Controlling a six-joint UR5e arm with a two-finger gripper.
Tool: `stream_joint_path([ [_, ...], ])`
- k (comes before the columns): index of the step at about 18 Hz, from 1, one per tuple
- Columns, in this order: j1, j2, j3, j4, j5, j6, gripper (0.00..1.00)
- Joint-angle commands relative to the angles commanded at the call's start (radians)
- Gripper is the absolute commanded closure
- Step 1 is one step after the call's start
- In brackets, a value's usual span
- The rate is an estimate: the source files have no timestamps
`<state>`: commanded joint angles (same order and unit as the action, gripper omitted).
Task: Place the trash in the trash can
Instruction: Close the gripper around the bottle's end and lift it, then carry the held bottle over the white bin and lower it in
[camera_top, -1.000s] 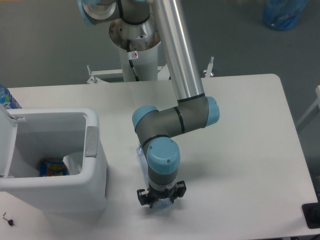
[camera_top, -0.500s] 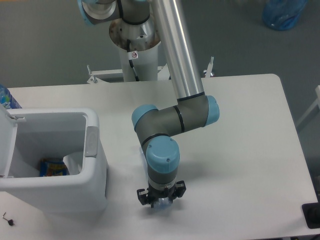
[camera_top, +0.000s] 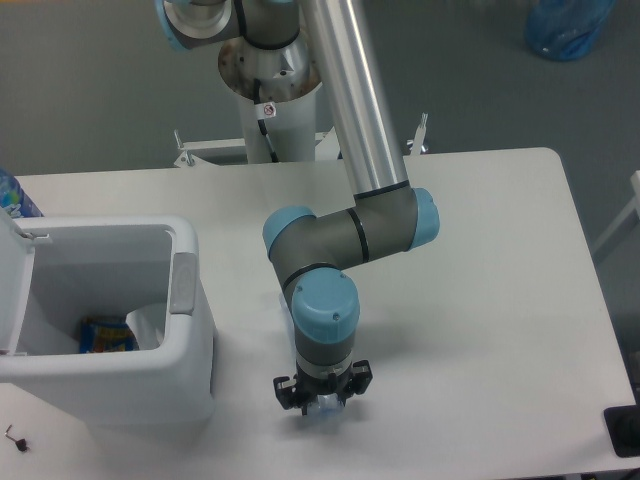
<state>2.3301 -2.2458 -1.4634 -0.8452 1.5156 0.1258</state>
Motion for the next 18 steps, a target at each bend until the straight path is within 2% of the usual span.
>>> stream_joint_path([
  [6, 0.000, 0.017, -0.003, -0.002, -0.003, 0.009, 0.52],
  [11, 0.005, 0.057, 0.000, 0.002, -0.009, 0.014, 0.53],
  [15, 0.037, 0.081, 0.047, 0.002, -0.012, 0.031, 0.54],
  [18, 0.057, 0.112, 0.095, 0.020, -0.073, 0.029, 0.54],
])
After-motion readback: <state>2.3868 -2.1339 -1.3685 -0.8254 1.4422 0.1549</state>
